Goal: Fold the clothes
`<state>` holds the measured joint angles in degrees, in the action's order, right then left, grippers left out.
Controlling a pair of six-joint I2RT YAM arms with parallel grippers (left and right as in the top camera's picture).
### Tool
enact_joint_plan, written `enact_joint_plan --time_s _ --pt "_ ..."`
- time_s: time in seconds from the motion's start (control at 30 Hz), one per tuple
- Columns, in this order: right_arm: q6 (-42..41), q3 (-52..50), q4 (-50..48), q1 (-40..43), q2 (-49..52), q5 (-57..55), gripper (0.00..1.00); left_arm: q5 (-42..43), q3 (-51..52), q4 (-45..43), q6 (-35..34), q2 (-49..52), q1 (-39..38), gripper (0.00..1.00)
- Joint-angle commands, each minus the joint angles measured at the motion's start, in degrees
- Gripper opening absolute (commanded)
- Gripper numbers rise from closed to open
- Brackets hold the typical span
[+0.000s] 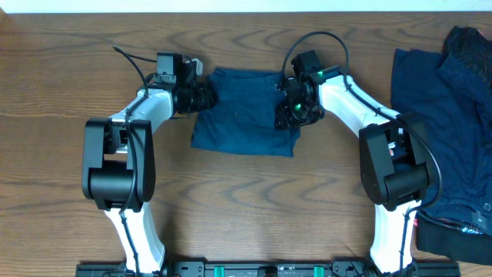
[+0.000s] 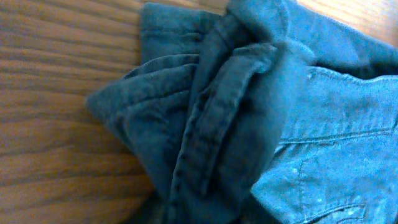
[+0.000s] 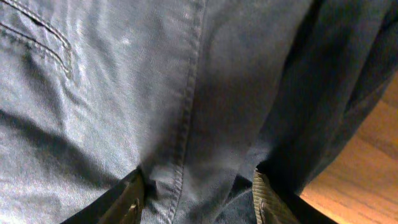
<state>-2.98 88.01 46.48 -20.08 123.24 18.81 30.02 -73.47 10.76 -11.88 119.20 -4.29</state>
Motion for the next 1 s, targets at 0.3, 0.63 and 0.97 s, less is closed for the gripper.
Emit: enact_joint_plan --time_s 0.3,0.63,0.97 --pt "-1.01 6.86 11.74 3.43 -8.61 -2.12 0.61 -8.24 0.37 -4.24 -8.85 -5.84 7.67 0.06" --pt "0.11 6.86 14.73 7.15 -16.92 -2.29 0.67 -12.59 0.37 -4.24 -16.72 -10.54 27.71 0.06" --pt "0.28 6.8 16.57 7.28 -17.0 -2.29 0.66 -17.66 0.5 -1.53 -16.83 -9.9 40.11 0.06"
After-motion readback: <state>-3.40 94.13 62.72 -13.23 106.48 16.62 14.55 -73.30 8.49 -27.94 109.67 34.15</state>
